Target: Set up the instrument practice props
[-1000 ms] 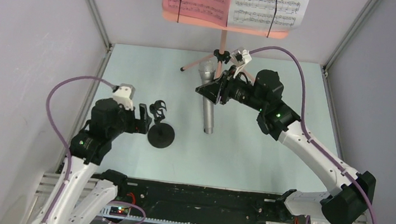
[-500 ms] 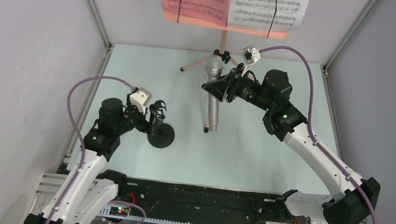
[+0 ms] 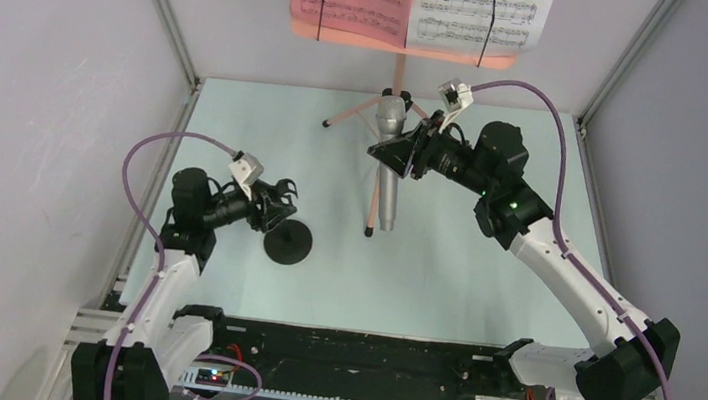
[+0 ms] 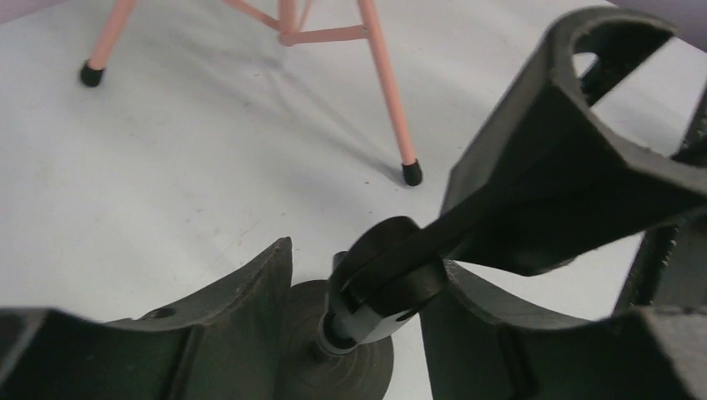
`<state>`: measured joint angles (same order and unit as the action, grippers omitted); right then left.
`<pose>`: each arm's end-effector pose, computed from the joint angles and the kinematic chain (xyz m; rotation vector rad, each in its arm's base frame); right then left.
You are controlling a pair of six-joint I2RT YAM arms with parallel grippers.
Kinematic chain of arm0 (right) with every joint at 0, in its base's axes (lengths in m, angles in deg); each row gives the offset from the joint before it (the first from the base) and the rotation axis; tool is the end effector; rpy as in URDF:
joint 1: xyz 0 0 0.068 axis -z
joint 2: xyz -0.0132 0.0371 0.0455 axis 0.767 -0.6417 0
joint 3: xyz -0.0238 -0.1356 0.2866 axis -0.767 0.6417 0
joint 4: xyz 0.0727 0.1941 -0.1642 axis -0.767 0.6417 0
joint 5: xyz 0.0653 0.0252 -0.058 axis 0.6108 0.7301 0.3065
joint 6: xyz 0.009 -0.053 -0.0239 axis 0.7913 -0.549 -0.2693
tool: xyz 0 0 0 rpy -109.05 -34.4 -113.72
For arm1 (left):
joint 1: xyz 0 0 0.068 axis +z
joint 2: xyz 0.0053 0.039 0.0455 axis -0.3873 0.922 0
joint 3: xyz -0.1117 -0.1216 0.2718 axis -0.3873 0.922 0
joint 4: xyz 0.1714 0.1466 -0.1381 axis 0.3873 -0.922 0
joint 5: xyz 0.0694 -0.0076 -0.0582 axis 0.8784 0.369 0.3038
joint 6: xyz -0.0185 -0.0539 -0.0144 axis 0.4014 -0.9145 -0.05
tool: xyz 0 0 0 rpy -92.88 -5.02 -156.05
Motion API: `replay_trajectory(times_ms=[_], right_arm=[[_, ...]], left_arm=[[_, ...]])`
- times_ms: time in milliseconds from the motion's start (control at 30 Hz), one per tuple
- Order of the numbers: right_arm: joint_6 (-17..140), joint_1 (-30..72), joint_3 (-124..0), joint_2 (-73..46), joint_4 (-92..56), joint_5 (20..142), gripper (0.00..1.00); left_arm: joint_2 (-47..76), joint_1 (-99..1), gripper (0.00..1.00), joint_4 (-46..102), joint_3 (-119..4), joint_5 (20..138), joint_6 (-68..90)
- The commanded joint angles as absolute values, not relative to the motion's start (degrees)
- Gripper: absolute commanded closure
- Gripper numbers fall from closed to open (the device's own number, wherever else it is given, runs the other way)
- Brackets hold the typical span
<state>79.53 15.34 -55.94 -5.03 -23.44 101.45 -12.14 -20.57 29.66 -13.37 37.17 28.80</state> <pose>0.2258 0.1809 0.4619 -0.5504 1.5707 1.1815 0.1675 -0.0262 0.2856 0.6465 1.6982 -0.7046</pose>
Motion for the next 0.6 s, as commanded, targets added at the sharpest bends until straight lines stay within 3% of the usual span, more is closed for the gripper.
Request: replay_trajectory(times_ms=[0, 400, 567], right_arm=[[80.36, 15.85, -56.18, -3.58, -26.40, 102.55, 1.00], [81.67, 16.66, -56.18, -4.75, -28.93, 103.72, 1.00], [82.70, 16.60, -56.17, -4.49, -30.43, 103.74, 1.00]], left_arm=[[-10.00, -19.97, 0.45, 33.11, -14.61, 26.45, 29.65], [-10.71, -20.07, 0.97, 33.11, -14.91, 28.59, 30.60], [-13.14, -23.06, 1.00, 33.00, -16.76, 34.93, 29.28]])
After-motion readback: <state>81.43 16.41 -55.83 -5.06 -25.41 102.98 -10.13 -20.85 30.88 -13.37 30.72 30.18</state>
